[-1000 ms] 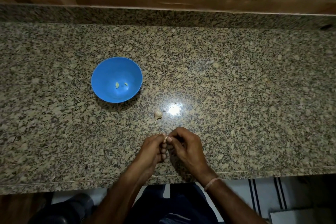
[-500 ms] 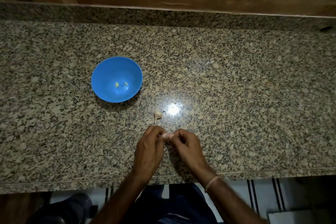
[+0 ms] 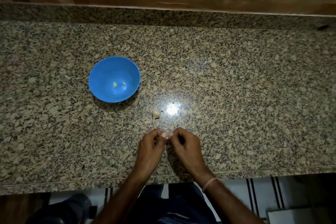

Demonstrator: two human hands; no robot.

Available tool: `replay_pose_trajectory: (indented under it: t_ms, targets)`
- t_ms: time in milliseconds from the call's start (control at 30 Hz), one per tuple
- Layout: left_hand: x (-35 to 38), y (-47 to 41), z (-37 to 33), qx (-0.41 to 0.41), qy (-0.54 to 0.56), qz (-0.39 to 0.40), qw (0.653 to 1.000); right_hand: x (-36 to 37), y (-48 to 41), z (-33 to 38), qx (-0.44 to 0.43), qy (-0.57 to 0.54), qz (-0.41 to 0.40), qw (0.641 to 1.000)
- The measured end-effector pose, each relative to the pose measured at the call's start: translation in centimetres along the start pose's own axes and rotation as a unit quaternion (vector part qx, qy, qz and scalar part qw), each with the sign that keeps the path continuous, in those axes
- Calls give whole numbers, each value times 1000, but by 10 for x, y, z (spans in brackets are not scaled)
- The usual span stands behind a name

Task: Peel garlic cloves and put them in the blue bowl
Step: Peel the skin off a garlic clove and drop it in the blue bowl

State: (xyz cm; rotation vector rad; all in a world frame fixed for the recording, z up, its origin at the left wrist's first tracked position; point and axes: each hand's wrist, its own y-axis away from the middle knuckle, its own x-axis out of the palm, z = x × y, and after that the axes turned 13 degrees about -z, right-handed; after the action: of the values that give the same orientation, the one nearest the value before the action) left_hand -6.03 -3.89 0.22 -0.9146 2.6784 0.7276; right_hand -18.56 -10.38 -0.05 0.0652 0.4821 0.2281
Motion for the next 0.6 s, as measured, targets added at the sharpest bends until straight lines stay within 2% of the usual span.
replay_pose_trajectory:
  t_ms: [167,300,600]
  targets:
    - [-2,2,-2,-25,31,-28,999,0,1,-1,49,-19,9,999]
    - [0,2,2,-55,51,-51,996,-2,4,-1,109,-95,28,989]
    - [2,3,2,-98,110,-42,988,-3,4,-2,119,-119,21,986]
